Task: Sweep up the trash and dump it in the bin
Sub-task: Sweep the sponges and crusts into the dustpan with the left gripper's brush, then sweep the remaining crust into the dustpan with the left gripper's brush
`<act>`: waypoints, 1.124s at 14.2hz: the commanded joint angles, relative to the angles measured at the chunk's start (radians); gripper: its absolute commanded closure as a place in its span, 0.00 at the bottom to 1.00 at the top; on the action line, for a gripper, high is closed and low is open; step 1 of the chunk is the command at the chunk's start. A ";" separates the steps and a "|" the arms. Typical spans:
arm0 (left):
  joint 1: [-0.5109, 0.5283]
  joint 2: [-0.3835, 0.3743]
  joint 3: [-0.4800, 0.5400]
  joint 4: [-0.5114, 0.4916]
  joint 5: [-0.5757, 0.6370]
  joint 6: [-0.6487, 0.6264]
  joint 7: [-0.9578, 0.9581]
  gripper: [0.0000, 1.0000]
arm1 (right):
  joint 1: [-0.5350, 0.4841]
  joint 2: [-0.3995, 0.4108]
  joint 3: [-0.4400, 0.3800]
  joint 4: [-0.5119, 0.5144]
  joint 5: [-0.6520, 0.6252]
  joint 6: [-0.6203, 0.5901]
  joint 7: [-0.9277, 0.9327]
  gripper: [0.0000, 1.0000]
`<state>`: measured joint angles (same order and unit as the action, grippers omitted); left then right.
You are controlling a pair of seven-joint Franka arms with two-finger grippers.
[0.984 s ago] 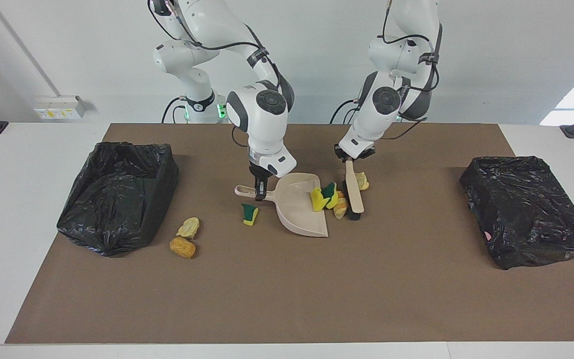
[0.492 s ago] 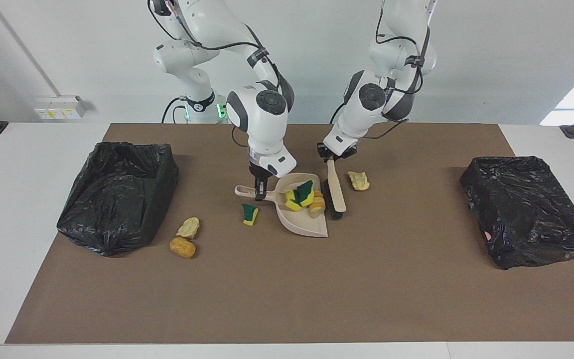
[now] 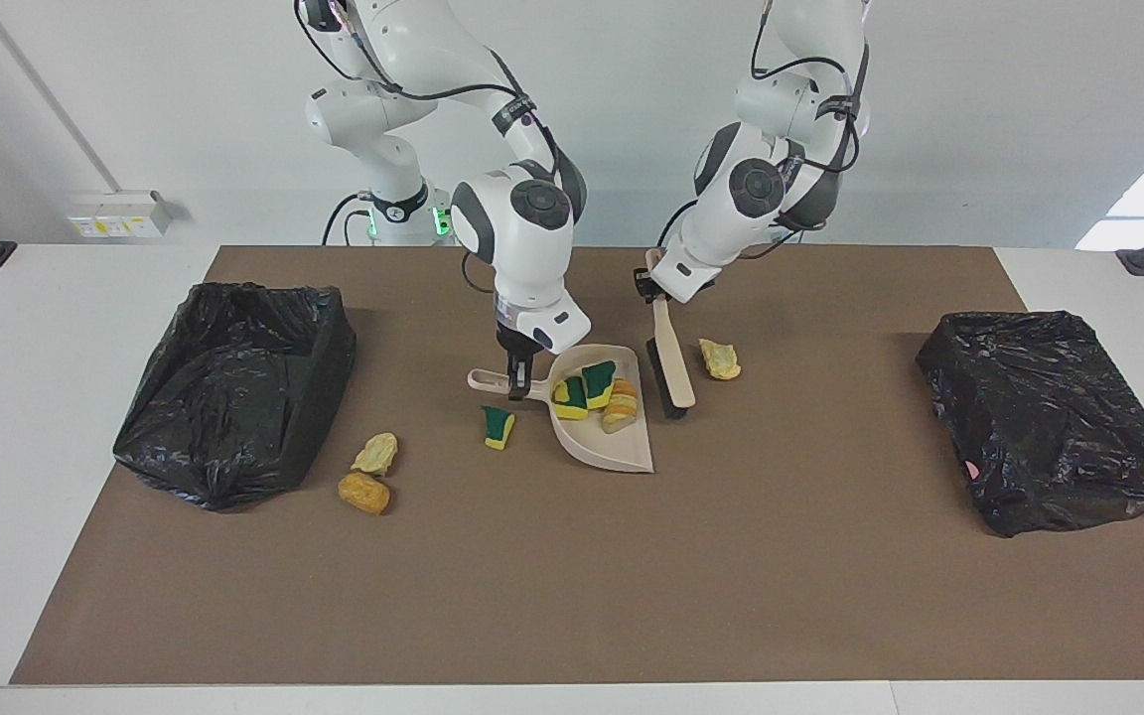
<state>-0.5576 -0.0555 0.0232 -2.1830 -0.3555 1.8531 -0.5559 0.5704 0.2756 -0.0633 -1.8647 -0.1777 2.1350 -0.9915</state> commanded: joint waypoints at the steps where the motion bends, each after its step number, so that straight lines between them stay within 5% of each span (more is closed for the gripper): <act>1: 0.061 -0.098 0.000 -0.020 0.070 -0.129 -0.198 1.00 | -0.003 -0.006 0.004 -0.025 0.000 0.025 -0.012 1.00; 7: 0.058 -0.260 -0.011 -0.309 0.135 0.030 -0.320 1.00 | -0.004 -0.006 0.005 -0.031 0.000 0.026 -0.016 1.00; 13: -0.073 -0.114 -0.016 -0.319 0.130 0.387 -0.329 1.00 | -0.006 -0.016 0.005 -0.037 0.004 -0.038 -0.053 1.00; 16: -0.114 -0.038 -0.020 -0.229 0.104 0.429 -0.262 1.00 | -0.001 -0.023 0.005 -0.039 0.004 -0.066 -0.087 1.00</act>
<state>-0.6331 -0.1516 -0.0066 -2.4861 -0.2380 2.2671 -0.8590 0.5711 0.2743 -0.0616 -1.8795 -0.1772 2.0939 -1.0220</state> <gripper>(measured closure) 0.740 0.687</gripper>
